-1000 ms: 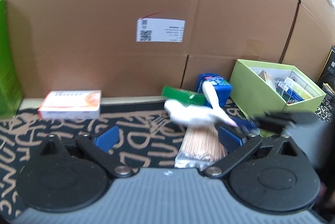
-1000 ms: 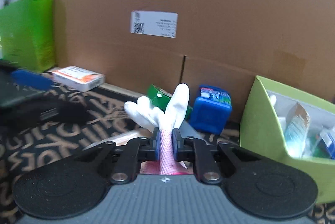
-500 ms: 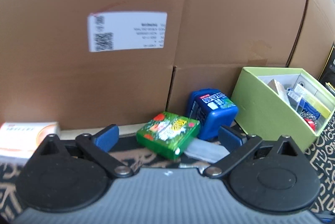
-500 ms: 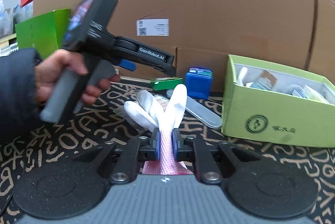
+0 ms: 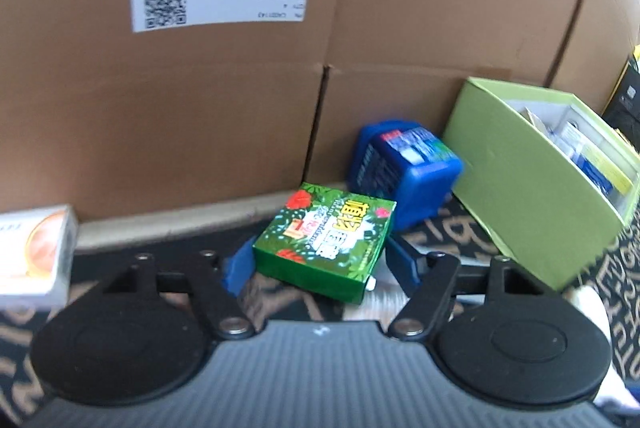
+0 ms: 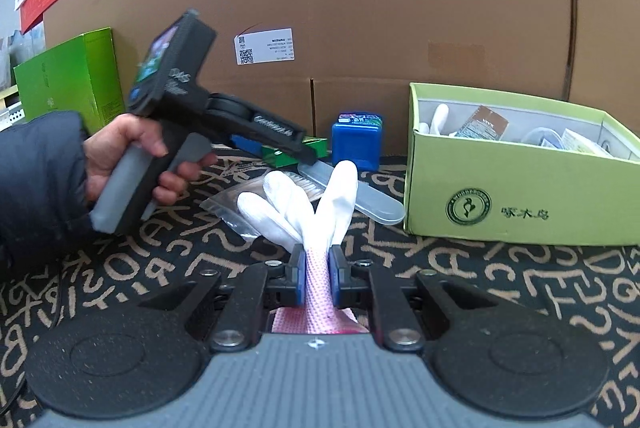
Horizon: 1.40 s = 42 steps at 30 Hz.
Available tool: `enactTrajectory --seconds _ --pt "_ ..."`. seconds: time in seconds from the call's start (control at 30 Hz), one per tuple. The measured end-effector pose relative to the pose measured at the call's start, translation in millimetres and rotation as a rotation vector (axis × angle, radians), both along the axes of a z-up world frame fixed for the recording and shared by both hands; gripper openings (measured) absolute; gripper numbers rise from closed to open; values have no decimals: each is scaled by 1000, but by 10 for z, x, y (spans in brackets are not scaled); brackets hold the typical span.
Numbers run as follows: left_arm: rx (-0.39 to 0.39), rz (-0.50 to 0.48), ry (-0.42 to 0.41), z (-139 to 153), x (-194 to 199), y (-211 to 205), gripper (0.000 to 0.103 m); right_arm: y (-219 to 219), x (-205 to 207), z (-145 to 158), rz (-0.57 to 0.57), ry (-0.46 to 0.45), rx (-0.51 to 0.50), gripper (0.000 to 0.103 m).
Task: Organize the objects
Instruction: 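Grasp the white-pink glove with the right tool while the left grasps the green packet, then carry the glove and green packet into the lime-green box and open both tools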
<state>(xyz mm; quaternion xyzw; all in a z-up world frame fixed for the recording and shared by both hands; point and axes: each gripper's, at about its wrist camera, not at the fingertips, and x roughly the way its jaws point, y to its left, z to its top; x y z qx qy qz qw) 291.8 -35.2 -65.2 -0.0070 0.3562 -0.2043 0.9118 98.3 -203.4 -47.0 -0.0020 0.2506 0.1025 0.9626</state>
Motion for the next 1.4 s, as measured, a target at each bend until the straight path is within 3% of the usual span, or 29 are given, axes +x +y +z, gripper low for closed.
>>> enactTrajectory --seconds 0.2,0.3,0.5,0.57,0.6,0.63,0.67,0.9,1.1,1.27,1.4 --pt "58 -61 27 101 -749 30 69 2 -184 -54 40 54 -22 14" --pt "76 -102 31 137 -1085 41 69 23 -212 -88 49 60 -25 25" --pt "164 -98 -28 166 -1189 -113 79 38 -191 -119 14 62 -28 27" --pt "181 -96 -22 128 -1126 -172 78 19 -202 -124 4 65 -20 27" --pt "180 -103 -16 121 -1121 -176 69 8 -205 -128 0 66 -16 27" --pt "177 -114 -6 98 -1089 -200 61 -3 -207 -128 -2 67 -7 26" --pt "173 -114 -1 92 -1086 -207 60 -15 -216 -123 -6 62 1 19" --pt "104 -83 42 234 -1178 -97 59 -170 -357 80 -40 -18 27 14" --pt "38 -144 -60 749 -1349 -283 60 -470 -450 489 -79 -121 19 14" --pt "-29 -214 -146 1165 -1426 -655 60 -802 -373 838 -147 -201 -33 14" --pt "-38 -234 -208 1361 -1375 -1056 60 -1041 -162 1011 -193 -256 -105 14"
